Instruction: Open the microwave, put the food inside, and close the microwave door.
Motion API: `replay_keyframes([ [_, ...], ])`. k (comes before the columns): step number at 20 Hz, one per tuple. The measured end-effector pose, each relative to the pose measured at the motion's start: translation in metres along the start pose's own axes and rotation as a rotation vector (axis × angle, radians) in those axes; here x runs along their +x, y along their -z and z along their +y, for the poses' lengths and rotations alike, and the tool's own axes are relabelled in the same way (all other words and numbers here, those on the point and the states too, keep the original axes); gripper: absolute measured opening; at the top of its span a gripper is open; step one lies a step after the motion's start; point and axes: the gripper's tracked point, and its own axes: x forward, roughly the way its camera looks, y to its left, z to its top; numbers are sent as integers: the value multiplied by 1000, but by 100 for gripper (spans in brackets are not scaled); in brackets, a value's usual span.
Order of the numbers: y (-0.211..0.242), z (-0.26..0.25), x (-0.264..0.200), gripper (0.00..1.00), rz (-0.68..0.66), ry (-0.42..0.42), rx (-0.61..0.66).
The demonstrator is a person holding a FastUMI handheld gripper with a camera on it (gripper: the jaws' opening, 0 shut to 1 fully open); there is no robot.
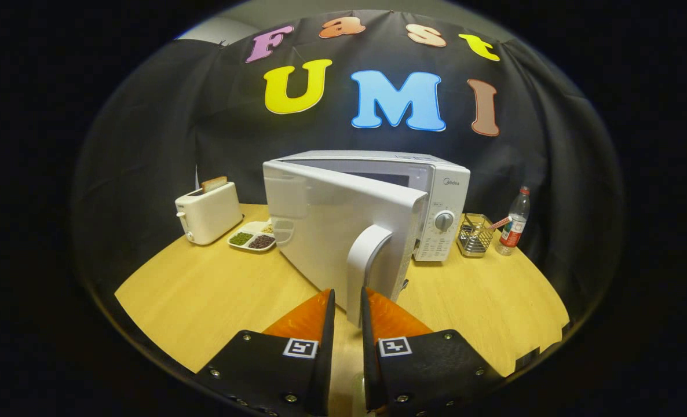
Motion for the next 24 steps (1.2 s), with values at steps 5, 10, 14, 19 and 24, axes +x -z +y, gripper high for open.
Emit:
replay_keyframes([
  [5, 8, 39, -19, 24, -16, -36, -23],
  [10, -6, 27, -18, 24, -89, 75, -33],
  [14, -5, 9, -5, 39, -57, 153, 41],
  [19, -12, -1, 21, 55, -45, 192, 58],
  [24, -18, -1, 38, 50, -21, 209, 59],
])
